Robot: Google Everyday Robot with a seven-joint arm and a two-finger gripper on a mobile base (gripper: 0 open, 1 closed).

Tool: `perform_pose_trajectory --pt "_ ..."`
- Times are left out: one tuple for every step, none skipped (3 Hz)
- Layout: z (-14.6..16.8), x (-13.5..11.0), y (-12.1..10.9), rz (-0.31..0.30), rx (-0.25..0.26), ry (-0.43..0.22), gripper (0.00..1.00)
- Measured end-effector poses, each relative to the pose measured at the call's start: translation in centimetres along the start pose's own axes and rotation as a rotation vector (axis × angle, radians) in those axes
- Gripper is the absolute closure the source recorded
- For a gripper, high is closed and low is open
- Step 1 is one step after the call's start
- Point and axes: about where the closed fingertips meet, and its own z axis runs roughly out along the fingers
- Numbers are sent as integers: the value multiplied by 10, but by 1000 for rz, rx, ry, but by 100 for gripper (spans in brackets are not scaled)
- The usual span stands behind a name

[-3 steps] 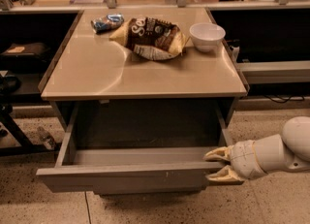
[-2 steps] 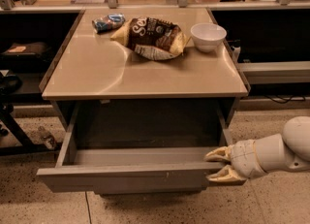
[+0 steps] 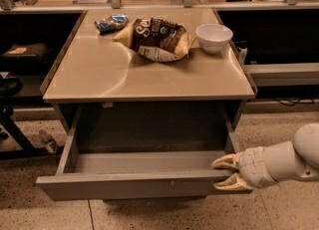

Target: Open top drawer

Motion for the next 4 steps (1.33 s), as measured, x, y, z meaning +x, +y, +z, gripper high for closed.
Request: perform_pose_trajectory --pt "0 0 0 0 0 0 58" --pt "-1 4 11 -6 -37 -12 35" --pt "-1 3 11 -6 -37 -12 38" --pt "-10 11 29 -12 -49 -21 61"
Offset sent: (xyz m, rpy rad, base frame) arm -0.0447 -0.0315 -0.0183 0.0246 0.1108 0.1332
